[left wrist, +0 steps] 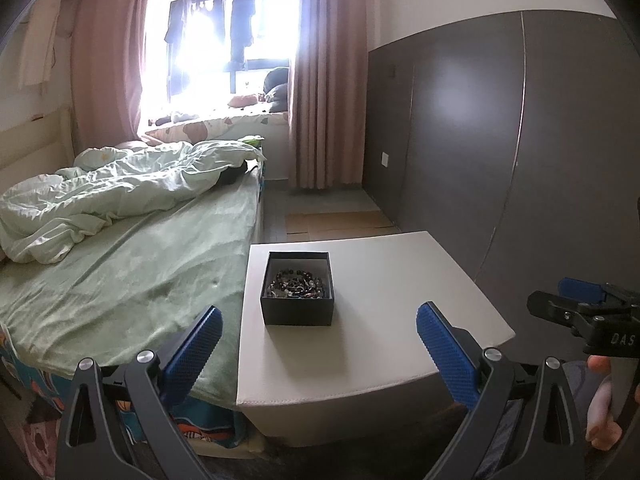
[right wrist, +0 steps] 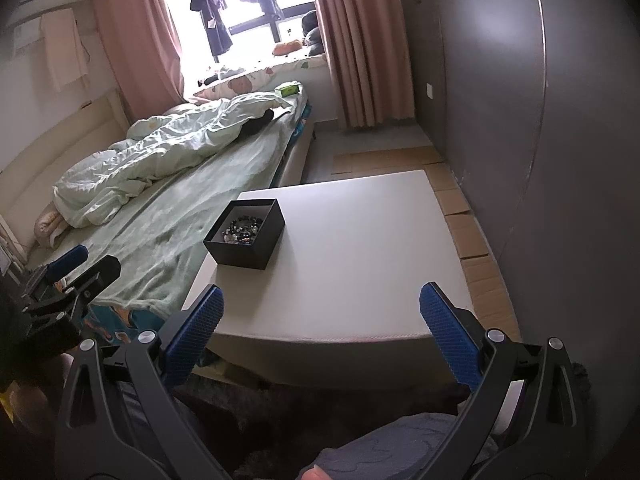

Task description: Organize jewelry

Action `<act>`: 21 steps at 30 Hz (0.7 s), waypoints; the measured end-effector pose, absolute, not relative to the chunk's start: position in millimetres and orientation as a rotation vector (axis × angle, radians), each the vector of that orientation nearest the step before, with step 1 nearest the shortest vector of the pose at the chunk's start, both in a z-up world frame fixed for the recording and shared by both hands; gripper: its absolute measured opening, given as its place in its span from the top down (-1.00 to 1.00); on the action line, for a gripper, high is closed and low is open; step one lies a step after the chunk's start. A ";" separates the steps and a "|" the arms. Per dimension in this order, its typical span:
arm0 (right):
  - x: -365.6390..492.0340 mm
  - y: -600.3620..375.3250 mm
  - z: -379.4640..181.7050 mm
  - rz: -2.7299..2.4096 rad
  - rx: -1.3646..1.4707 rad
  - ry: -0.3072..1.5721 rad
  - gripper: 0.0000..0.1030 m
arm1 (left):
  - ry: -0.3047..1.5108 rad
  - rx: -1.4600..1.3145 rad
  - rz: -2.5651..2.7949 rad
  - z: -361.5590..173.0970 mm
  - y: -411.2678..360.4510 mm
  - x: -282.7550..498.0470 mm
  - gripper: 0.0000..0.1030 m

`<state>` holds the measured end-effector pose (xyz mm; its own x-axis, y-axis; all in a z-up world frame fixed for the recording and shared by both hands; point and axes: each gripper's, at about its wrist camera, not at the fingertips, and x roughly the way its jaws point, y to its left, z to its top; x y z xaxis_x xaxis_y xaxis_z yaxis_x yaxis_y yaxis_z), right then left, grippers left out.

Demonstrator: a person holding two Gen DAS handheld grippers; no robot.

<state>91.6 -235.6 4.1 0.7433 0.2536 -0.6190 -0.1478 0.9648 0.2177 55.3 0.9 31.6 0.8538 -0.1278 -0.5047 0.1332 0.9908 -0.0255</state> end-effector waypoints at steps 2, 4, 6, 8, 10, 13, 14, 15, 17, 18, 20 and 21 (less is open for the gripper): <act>92.0 -235.3 3.8 0.219 0.156 0.700 -0.90 | 0.530 0.004 -0.141 31.2 2.4 55.8 -0.83; 92.3 -235.2 3.9 0.219 0.156 0.700 -0.90 | 0.529 -0.002 -0.140 30.8 3.6 55.7 -0.83; 92.1 -235.3 4.0 0.220 0.157 0.701 -0.90 | 0.530 -0.004 -0.138 31.0 4.5 56.1 -0.83; 92.1 -235.3 3.9 0.219 0.157 0.701 -0.90 | 0.531 -0.002 -0.140 31.3 4.4 56.7 -0.83; 91.8 -234.3 3.8 0.218 0.158 0.702 -0.90 | 0.529 -0.002 -0.136 31.5 3.9 56.8 -0.83; 92.0 -235.0 4.1 0.219 0.156 0.701 -0.90 | 0.527 -0.003 -0.132 31.3 5.8 57.2 -0.83; 92.2 -234.7 4.0 0.220 0.156 0.702 -0.90 | 0.526 -0.004 -0.133 31.4 5.3 57.0 -0.83; 92.0 -234.8 4.0 0.219 0.156 0.702 -0.90 | 0.526 -0.006 -0.133 31.3 5.6 57.2 -0.83; 92.1 -234.3 4.0 0.219 0.154 0.701 -0.90 | 0.524 -0.010 -0.132 31.9 6.3 56.8 -0.83; 91.9 -234.3 4.1 0.219 0.153 0.700 -0.90 | 0.523 -0.011 -0.131 31.8 6.9 56.8 -0.83; 91.9 -234.4 4.0 0.219 0.155 0.701 -0.90 | 0.524 -0.010 -0.133 31.9 6.8 56.8 -0.83; 91.7 -234.3 4.1 0.219 0.156 0.702 -0.90 | 0.524 -0.009 -0.132 32.0 6.6 56.9 -0.83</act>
<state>91.7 -234.3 4.1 0.7423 0.2510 -0.6213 -0.1466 0.9656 0.2150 56.9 6.6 32.0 0.8577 -0.1280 -0.4980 0.1232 0.9915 -0.0427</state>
